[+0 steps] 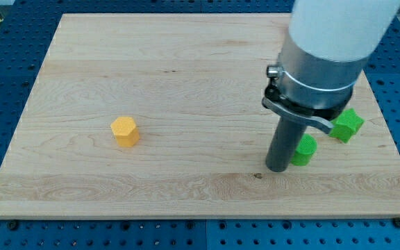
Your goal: Place the green circle in the vertical line of blocks
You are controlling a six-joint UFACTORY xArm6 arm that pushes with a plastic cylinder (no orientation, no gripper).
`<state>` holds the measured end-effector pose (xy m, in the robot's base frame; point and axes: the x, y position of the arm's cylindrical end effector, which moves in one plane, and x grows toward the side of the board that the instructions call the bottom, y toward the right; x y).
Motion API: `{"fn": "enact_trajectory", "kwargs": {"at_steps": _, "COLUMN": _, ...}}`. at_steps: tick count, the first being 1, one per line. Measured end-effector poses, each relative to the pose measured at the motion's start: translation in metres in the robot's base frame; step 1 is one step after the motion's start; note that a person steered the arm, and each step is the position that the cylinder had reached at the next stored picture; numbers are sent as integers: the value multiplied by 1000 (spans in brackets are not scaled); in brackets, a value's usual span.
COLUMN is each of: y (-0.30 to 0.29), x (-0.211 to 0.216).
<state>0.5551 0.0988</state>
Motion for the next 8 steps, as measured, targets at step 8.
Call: {"fn": "enact_trajectory", "kwargs": {"at_steps": 8, "y": 69, "x": -8}}
